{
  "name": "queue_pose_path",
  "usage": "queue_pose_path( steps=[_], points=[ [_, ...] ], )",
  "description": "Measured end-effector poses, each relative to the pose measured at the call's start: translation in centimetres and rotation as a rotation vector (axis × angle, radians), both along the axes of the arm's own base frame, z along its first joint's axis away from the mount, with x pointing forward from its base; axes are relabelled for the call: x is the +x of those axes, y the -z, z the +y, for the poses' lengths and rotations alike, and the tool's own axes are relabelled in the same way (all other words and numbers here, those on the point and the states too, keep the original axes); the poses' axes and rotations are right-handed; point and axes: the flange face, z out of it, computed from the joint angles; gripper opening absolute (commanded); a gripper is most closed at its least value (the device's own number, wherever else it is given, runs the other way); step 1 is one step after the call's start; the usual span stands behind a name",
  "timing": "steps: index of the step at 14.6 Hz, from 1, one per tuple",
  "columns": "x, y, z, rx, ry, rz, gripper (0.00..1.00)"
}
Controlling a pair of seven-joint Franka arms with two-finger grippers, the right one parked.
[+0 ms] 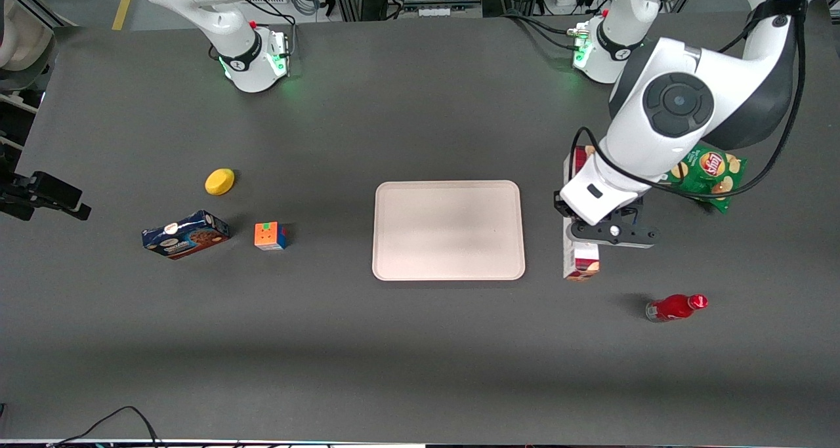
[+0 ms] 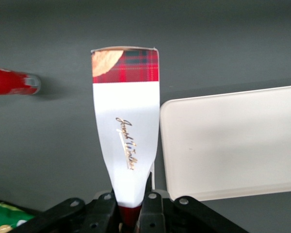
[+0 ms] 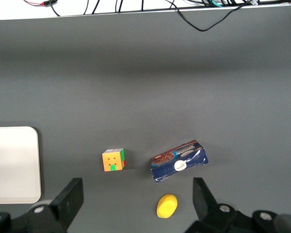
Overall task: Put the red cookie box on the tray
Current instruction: 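Lift the cookie box and carry it onto the white tray's edge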
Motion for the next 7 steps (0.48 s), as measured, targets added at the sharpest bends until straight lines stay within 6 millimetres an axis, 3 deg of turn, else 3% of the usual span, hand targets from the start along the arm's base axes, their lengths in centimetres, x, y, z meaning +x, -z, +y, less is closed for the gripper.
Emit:
queue_pose_path(
  steps=[3,7],
  points=[
    [-1.0,1.2,-3.1,-0.027,-0.013,0.036,0.00],
    [-2.0,6.5,-8.6,-0.043,-0.044,0.076,0.00]
  ],
)
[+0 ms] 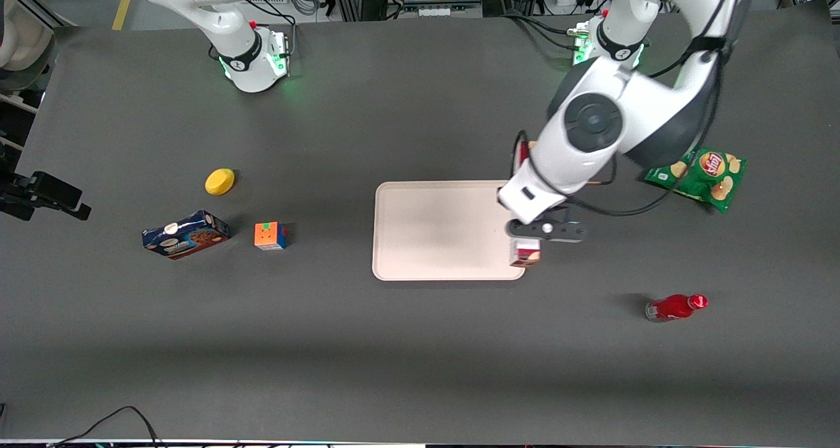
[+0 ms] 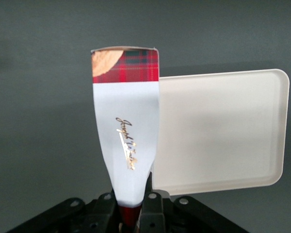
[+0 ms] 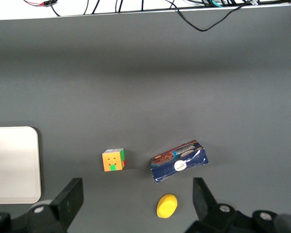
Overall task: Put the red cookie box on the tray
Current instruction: 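Lift the cookie box and carry it onto the white tray's edge, then lower the box onto the tray and open the left gripper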
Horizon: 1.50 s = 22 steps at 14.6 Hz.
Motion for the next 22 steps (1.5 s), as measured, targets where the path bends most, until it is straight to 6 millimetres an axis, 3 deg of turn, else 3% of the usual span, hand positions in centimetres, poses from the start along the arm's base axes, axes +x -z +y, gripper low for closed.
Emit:
queue_pose_path(
  steps=[3,8,14,19,20,21,22],
  points=[
    [-0.3,4.9,-1.9,0.006,0.005,-0.036,0.00],
    [-2.6,12.7,-1.6,0.008,-0.060,-0.057,0.00],
    [-3.9,17.0,-0.1,-0.026,-0.104,-0.079,0.00],
    [-3.5,18.6,1.0,-0.004,-0.102,-0.104,0.00],
    [-3.4,18.8,1.1,-0.004,-0.104,-0.104,0.13],
    [-3.4,19.0,1.1,-0.004,-0.106,-0.102,0.38],
    [-3.5,19.1,1.1,-0.004,-0.111,-0.101,0.47]
  ],
)
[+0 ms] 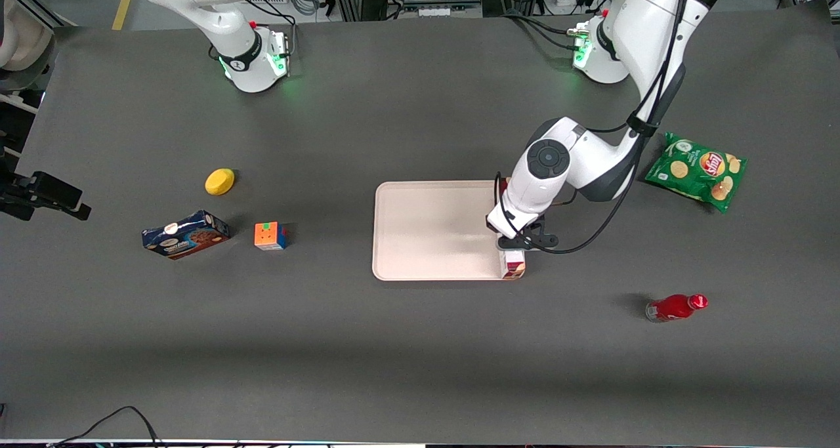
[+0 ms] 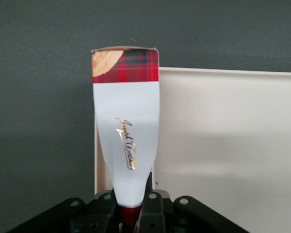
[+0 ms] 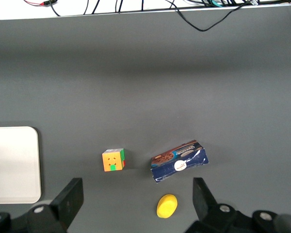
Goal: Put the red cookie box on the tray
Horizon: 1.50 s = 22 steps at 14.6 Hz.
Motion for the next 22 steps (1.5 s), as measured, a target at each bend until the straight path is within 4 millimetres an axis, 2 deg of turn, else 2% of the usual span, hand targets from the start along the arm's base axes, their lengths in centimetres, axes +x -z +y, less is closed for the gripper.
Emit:
queue_pose_path(
  steps=[1,3,7,9,10,12,14,17,20,22],
  points=[
    [0.0,0.1,0.0,-0.001,-0.004,0.000,0.60],
    [0.0,0.0,0.0,-0.003,-0.010,-0.002,1.00],
    [0.1,-0.2,-0.2,-0.009,-0.014,-0.010,1.00],
    [1.2,-1.6,-0.1,-0.022,-0.025,-0.039,1.00],
    [2.3,-3.0,0.5,-0.026,-0.042,-0.064,1.00],
    [4.6,-7.2,3.0,-0.006,-0.086,-0.105,1.00],
    [6.5,-12.0,6.3,0.038,-0.091,-0.129,1.00],
    [8.3,-19.2,12.2,0.063,-0.059,-0.124,1.00],
    [8.4,-24.9,19.1,0.056,-0.042,-0.115,1.00],
    [7.3,-28.5,22.6,0.075,-0.062,-0.098,1.00]
  ],
)
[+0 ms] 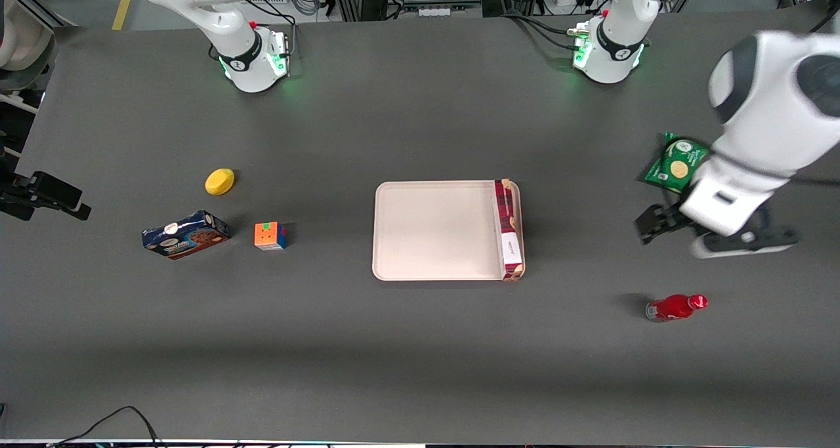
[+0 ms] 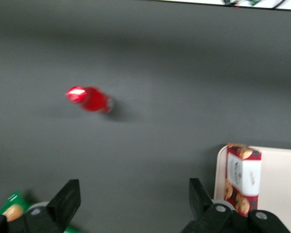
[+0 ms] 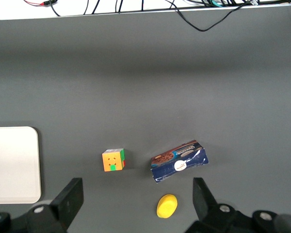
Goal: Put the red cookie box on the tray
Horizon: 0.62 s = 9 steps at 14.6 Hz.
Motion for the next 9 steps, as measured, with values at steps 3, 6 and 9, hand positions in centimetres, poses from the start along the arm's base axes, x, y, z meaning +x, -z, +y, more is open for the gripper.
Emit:
queue_pose_path(
  steps=[3,6,9],
  points=[
    [-2.5,-4.5,2.7,0.010,-0.044,0.026,1.00],
    [-4.2,-8.1,4.0,0.009,-0.030,0.045,1.00],
    [-5.1,-10.1,4.8,0.011,-0.012,0.065,1.00]
  ],
)
